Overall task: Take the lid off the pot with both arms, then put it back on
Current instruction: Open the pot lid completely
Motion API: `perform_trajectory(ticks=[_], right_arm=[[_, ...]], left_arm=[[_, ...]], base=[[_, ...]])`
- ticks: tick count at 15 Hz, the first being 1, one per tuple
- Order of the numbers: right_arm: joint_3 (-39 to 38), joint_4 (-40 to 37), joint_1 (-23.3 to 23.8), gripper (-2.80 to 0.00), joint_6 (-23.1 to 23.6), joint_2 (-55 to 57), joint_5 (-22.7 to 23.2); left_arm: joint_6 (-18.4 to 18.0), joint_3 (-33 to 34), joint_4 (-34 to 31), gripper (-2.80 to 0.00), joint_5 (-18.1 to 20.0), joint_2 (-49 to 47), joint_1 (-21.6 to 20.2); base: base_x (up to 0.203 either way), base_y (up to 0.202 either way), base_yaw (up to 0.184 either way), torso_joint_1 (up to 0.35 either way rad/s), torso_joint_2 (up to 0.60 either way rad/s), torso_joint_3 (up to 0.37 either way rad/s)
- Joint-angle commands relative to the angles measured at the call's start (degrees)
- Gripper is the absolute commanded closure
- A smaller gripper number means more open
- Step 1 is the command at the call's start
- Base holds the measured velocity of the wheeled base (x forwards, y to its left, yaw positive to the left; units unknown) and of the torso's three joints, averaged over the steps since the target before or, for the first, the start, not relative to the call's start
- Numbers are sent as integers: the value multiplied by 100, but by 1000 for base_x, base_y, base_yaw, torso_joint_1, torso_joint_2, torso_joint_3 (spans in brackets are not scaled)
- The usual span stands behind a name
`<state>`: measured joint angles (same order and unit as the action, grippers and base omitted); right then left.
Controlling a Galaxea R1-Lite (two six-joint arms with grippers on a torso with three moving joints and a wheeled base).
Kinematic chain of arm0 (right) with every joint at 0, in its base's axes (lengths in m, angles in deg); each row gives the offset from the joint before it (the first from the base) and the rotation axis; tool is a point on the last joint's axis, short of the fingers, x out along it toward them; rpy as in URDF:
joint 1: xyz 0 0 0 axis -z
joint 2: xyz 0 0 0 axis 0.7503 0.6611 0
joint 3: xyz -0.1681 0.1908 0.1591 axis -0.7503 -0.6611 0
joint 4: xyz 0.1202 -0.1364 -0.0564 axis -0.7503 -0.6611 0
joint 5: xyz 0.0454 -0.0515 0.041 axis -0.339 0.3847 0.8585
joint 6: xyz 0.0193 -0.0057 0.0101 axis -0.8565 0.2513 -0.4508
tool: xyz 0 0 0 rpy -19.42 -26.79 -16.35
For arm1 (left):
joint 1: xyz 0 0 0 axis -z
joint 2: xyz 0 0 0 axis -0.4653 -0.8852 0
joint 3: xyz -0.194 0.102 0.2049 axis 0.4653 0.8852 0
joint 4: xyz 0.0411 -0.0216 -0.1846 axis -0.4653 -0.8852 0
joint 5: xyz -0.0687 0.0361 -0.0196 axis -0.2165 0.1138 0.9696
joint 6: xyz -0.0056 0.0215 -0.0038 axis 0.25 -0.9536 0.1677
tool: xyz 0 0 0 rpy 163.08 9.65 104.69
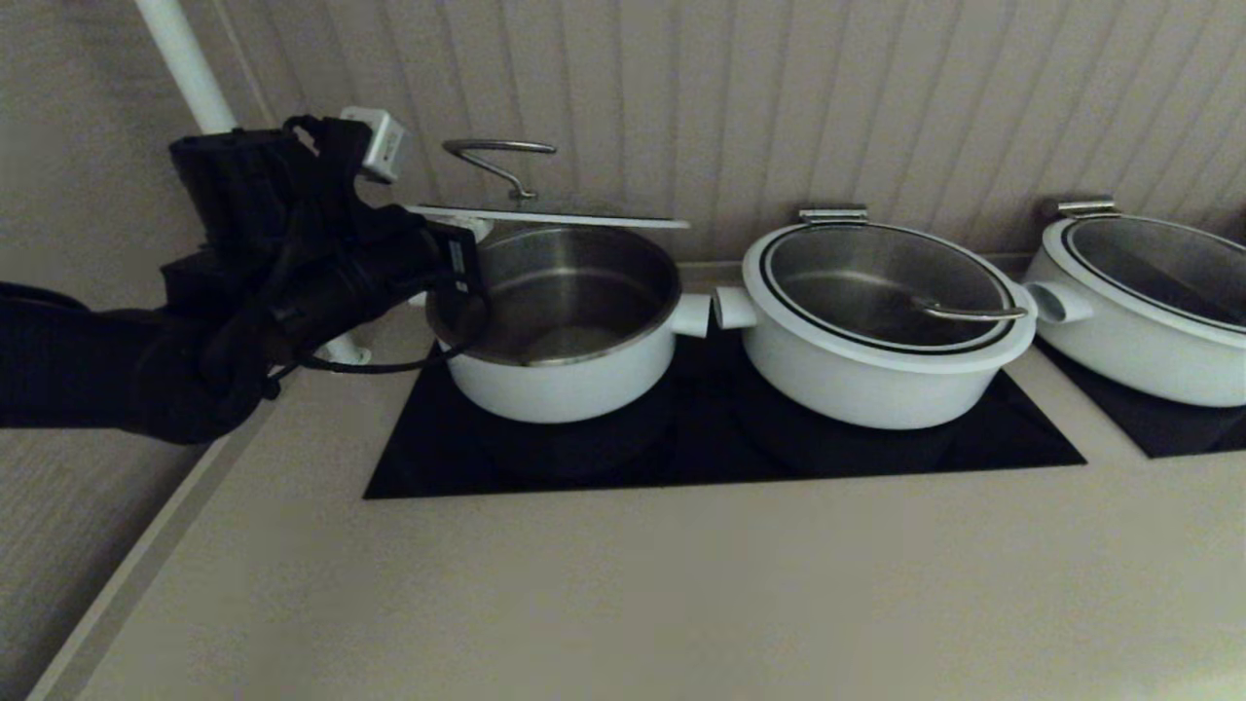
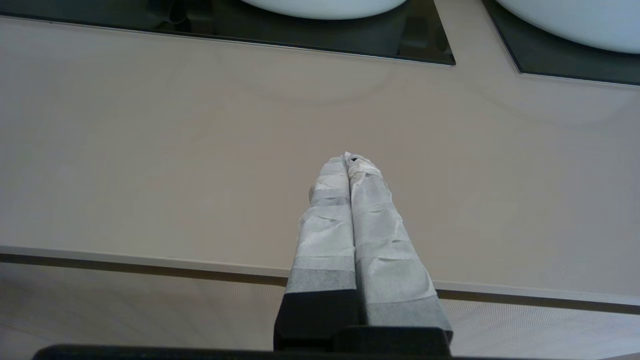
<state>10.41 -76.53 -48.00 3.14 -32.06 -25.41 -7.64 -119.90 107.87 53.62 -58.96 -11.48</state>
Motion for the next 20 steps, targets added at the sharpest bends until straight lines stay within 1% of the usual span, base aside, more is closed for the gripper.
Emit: perform_trajectory(ticks=[1, 4, 7, 13, 14, 17, 20], right_arm=[[0, -3, -1, 0, 10, 11, 3], [0, -3, -1, 0, 5, 7, 3], [0, -3, -1, 0, 1, 11, 3], [0, -3, -1, 0, 8, 11, 3], [0, -3, -1, 0, 8, 2, 3], [0, -3, -1, 0, 10, 11, 3], [0, -3, -1, 0, 3, 11, 3]], left_arm=[[-2, -76, 31, 0, 3, 35, 9], [3, -110, 90, 0, 3, 25, 1], [15, -70, 747, 0, 9, -132, 3], [7, -104, 788, 0, 3, -219, 7], [7, -106, 842, 0, 3, -247, 2], [24, -113, 1275, 0, 3, -368, 1], [33, -122, 1296, 0, 3, -396, 1]], base=[[0, 0, 0, 0, 0, 0], [0, 0, 0, 0, 0, 0], [0, 0, 0, 0, 0, 0], [0, 0, 0, 0, 0, 0], [0, 0, 0, 0, 0, 0], [0, 0, 0, 0, 0, 0], [0, 0, 0, 0, 0, 0]])
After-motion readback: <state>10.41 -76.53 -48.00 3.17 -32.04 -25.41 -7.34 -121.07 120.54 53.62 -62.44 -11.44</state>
